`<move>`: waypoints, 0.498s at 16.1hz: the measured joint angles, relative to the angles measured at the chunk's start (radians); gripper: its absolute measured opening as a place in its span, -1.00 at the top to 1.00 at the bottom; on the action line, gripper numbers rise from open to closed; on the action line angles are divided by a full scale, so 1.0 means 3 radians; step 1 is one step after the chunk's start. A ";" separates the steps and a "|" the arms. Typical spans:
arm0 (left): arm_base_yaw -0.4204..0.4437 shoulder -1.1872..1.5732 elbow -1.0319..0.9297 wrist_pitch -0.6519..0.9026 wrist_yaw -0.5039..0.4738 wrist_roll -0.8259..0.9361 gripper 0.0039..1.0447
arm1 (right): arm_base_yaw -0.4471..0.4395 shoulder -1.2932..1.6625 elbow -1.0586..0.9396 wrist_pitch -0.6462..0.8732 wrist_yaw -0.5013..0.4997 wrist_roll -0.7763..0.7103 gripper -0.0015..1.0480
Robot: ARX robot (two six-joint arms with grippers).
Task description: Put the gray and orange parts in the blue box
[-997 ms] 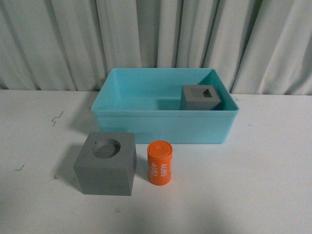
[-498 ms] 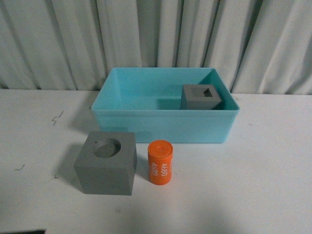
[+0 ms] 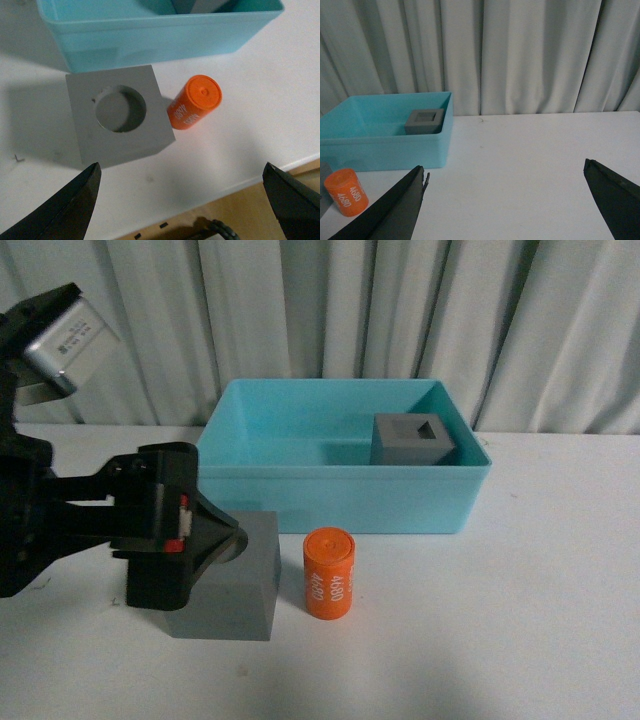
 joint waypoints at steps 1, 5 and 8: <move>-0.0004 0.0177 0.0062 0.0095 -0.0029 0.0050 -0.88 | 0.0000 0.0000 0.0000 0.0000 0.0000 0.0000 -0.87; 0.0034 0.0739 0.0409 0.0469 -0.0106 0.0148 -0.88 | 0.0000 0.0000 0.0000 0.0000 0.0000 0.0000 -0.87; 0.0154 0.1109 0.0591 0.0643 -0.0145 0.0331 -0.88 | 0.0000 0.0000 0.0000 0.0000 -0.0001 0.0000 -0.87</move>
